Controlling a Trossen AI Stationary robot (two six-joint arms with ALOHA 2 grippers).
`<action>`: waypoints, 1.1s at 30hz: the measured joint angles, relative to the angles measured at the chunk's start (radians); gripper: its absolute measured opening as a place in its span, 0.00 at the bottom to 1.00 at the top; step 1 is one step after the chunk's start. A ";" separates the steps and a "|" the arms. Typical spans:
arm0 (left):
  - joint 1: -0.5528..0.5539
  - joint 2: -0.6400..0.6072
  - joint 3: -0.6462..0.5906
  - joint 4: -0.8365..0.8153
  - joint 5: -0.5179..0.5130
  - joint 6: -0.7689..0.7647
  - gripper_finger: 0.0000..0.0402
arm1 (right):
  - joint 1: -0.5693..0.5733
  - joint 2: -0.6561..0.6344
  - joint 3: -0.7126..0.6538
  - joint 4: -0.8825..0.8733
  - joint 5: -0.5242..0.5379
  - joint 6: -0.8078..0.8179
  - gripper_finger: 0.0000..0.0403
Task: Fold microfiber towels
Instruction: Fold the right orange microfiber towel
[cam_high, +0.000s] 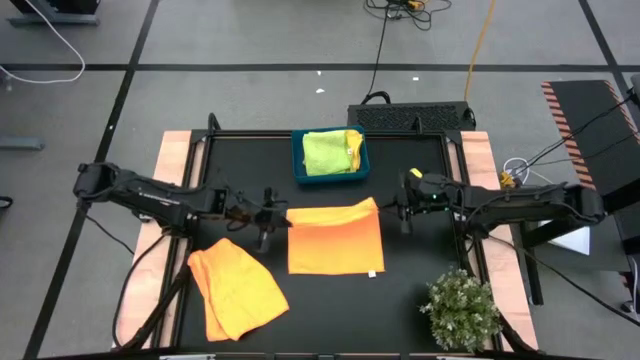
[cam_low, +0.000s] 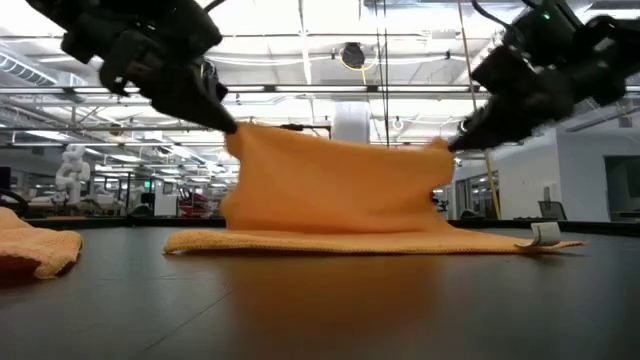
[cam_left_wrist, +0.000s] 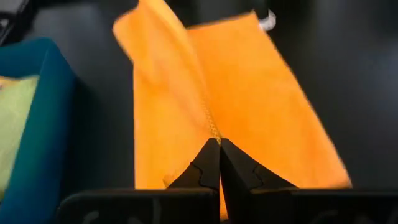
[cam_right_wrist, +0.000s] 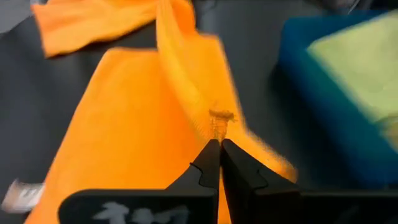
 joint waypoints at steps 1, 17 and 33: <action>-0.008 0.016 -0.002 0.010 0.000 -0.011 0.01 | 0.012 -0.001 -0.023 0.009 -0.001 0.018 0.00; -0.119 0.096 -0.004 0.056 0.059 -0.108 0.01 | 0.221 -0.002 -0.173 0.265 -0.054 0.210 0.00; -0.160 0.111 -0.003 0.062 0.026 -0.183 0.06 | 0.311 0.050 -0.173 0.270 -0.026 0.282 0.04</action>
